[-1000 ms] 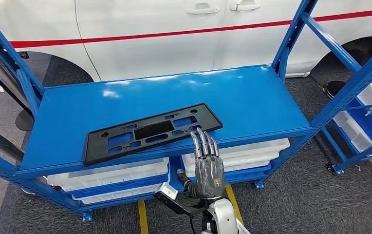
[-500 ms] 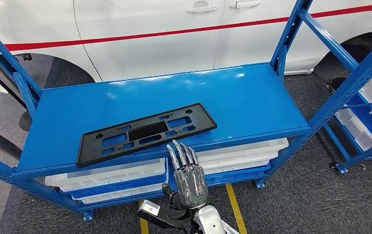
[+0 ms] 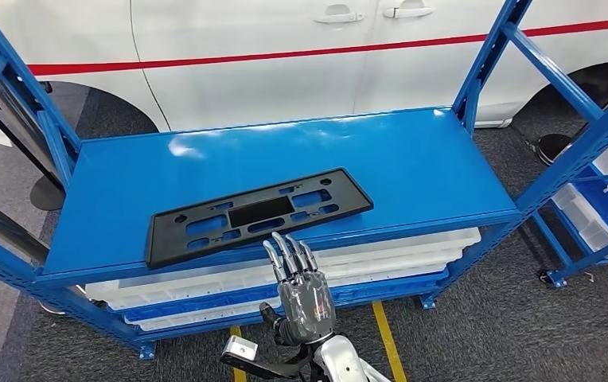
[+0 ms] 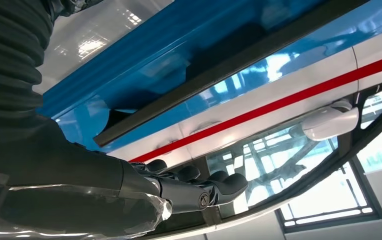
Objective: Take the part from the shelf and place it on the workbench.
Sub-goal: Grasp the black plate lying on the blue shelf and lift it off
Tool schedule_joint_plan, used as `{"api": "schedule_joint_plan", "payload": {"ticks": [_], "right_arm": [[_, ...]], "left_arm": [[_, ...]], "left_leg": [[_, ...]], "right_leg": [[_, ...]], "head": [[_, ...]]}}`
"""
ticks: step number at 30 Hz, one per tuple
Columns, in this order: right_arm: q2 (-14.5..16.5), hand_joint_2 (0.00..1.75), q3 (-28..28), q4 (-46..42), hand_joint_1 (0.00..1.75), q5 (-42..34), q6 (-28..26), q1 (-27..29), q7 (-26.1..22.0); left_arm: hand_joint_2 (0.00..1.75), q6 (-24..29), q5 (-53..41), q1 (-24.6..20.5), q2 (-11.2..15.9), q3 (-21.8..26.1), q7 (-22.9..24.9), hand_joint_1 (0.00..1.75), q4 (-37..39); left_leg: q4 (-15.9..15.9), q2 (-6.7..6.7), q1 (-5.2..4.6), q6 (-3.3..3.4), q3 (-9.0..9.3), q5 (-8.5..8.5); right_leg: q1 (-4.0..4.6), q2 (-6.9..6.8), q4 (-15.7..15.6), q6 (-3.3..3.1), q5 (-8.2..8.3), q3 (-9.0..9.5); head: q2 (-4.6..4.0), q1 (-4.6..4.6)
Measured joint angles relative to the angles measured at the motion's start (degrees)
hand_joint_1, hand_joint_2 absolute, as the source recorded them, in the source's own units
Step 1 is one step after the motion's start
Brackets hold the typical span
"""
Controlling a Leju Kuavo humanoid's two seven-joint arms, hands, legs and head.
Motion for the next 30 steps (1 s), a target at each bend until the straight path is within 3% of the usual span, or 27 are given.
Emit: {"api": "schedule_joint_plan", "payload": {"ticks": [2,3,7,9,11,12,13,14,15,17,18,21,23,26,27,28,30], "right_arm": [[0.3,1.75,-0.5,0.0,0.0,0.0,0.0,0.0,-0.8],[0.5,1.75,-0.7,0.0,0.0,0.0,0.0,0.0,-1.2],[1.0,1.75,-1.7,0.0,0.0,0.0,0.0,0.3,-2.3],[1.3,1.75,-2.0,0.0,0.0,0.0,0.0,0.3,-2.3],[1.4,1.75,-2.2,0.0,0.0,0.0,0.0,0.4,-2.2],[1.4,1.75,-2.2,0.0,0.0,0.0,0.0,0.5,-2.1],[1.4,1.75,-2.3,0.0,0.0,0.0,0.0,0.5,-2.1],[1.4,1.75,-2.4,0.0,0.0,0.0,0.0,0.6,-2.0],[1.4,1.75,-2.4,0.0,0.0,0.0,0.0,0.6,-2.0],[1.4,1.75,-2.5,0.0,0.0,0.0,0.0,0.6,-1.8],[1.4,1.75,-2.6,0.0,0.0,0.0,0.0,0.6,-1.6],[1.4,1.75,-2.9,0.0,0.0,0.0,0.0,0.7,-1.1],[1.4,1.75,-3.1,-0.1,0.0,0.0,0.0,0.7,-1.1],[1.4,1.75,-3.2,-0.1,0.0,0.0,0.0,0.8,-1.1],[1.3,1.75,-3.2,-0.1,0.0,0.0,0.0,0.9,-1.1],[1.3,1.75,-3.3,-0.1,0.0,0.0,0.0,1.0,-1.1],[1.3,1.75,-3.3,-0.1,0.0,0.0,0.0,1.1,-1.1]], "left_arm": [[0.0,0.0,-0.2,0.0,-0.1,0.0,0.0,0.0,0.0],[0.0,0.0,-0.3,0.0,-0.2,0.0,0.0,0.0,0.1],[0.0,-0.2,-0.6,-0.1,-0.1,0.0,0.1,0.0,0.1],[0.0,-0.3,-0.8,-0.2,0.0,0.0,0.3,0.0,0.1],[0.0,-0.4,-1.0,-0.1,0.0,0.0,0.5,0.0,0.1],[0.0,-0.4,-1.1,0.0,0.1,0.0,0.6,0.0,0.1],[0.0,-0.4,-1.2,0.0,0.2,0.0,0.7,0.0,0.1],[0.0,-0.4,-1.2,0.1,0.3,0.0,0.7,0.0,0.1],[0.0,-0.4,-1.2,0.1,0.4,0.0,0.8,0.0,0.1],[0.0,-0.4,-1.3,0.0,0.5,0.0,0.8,0.0,0.1],[0.0,-0.5,-1.3,0.0,0.5,0.0,0.8,0.0,0.2],[0.0,-0.5,-1.5,0.0,0.5,0.0,0.8,0.0,0.2],[0.0,-0.5,-1.7,0.1,0.5,0.0,0.9,0.0,0.2],[0.0,-0.5,-1.8,0.0,0.5,0.1,0.9,0.0,0.2],[0.0,-0.5,-1.8,0.0,0.5,0.1,0.9,0.0,0.2],[0.0,-0.5,-1.8,0.0,0.6,0.1,1.0,0.0,0.2],[0.0,-0.5,-1.8,0.1,0.6,0.1,1.0,0.0,0.2]], "left_leg": [[0.1,-0.03,-0.18,-0.3,0.14,-0.22],[0.1,-0.01,-0.18,-0.53,0.11,-0.31],[0.9,0.14,-0.13,-1.8,0.01,-1.15],[5.9,0.17,0.08,-2.35,-2.3,-3.88],[13.4,0.18,0.29,-2.83,-6.27,-6.92],[15.6,0.18,0.39,-3.03,-7.63,-7.2],[15.5,0.19,0.47,-3.16,-7.92,-6.25],[13.3,0.21,0.56,-3.25,-7.1,-4.27],[9.4,0.27,0.67,-3.28,-5.45,-1.83],[2.9,0.39,0.59,-3.01,-2.44,0.73],[1.3,0.41,0.49,-2.7,-1.76,0.89],[0.6,0.29,0.44,-1.43,-1.37,0.27],[0.3,0.28,0.56,-0.7,-0.69,0.07],[0.2,0.27,0.47,0.01,-0.06,-0.44],[0.2,0.24,0.4,0.09,0.17,-0.65],[0.2,0.18,0.32,0.09,0.5,-0.91],[0.2,0.06,0.17,-0.06,1.48,-1.56]], "right_leg": [[0.47,0.03,-6.7,-0.83,2.43,3.02],[0.69,0.05,-8.0,-1.04,2.61,3.55],[0.37,0.08,-9.3,-1.58,2.84,4.2],[0.08,-0.1,-9.8,-2.03,2.89,4.76],[0.08,-0.19,-9.8,-2.29,2.64,4.88],[0.08,-0.17,-9.8,-2.29,2.49,4.98],[0.04,-0.12,-9.7,-2.22,2.29,5.15],[-0.02,-0.05,-9.6,-2.07,2.03,5.44],[-0.07,0.0,-9.5,-1.83,1.67,5.77],[0.07,0.04,-9.0,-1.16,0.94,6.06],[0.17,0.05,-8.8,-0.82,0.73,6.03],[0.26,0.1,-8.3,0.01,0.65,6.0],[0.12,0.11,-5.5,0.47,-0.66,4.9],[0.02,0.12,5.0,0.93,-5.2,-1.05],[0.02,0.12,7.5,0.95,-5.77,-2.84],[0.04,0.12,7.9,0.85,-5.09,-3.67],[0.22,0.13,2.6,0.21,-0.53,-2.18]], "head": [[0.01,-0.01],[0.0,0.0],[0.01,0.0],[0.01,-0.02],[0.01,-0.03],[0.01,-0.03],[0.01,-0.03],[0.0,-0.04],[0.0,-0.03],[-0.01,-0.04],[0.0,-0.03],[0.01,0.02],[0.01,0.01],[0.01,0.01],[0.01,0.02],[0.01,0.01],[0.01,0.02]]}}
